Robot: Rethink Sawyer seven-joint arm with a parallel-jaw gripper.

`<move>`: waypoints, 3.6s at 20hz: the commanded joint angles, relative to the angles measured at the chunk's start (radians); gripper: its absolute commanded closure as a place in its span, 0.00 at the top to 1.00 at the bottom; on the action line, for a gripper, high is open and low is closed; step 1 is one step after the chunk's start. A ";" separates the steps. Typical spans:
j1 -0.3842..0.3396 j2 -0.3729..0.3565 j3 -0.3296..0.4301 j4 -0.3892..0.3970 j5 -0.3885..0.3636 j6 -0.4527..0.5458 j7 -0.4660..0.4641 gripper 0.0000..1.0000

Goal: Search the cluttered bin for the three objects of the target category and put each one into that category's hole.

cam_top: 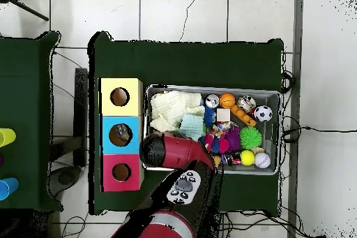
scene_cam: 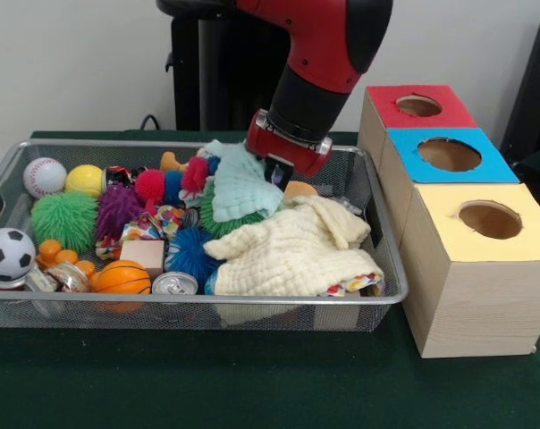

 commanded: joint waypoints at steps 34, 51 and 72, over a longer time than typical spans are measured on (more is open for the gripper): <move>0.033 -0.120 0.019 -0.153 0.086 0.642 0.212 1.00; 0.208 -0.062 -0.227 -0.194 -0.131 0.297 0.278 1.00; 0.085 0.177 -0.255 -0.219 -0.082 -0.197 0.200 1.00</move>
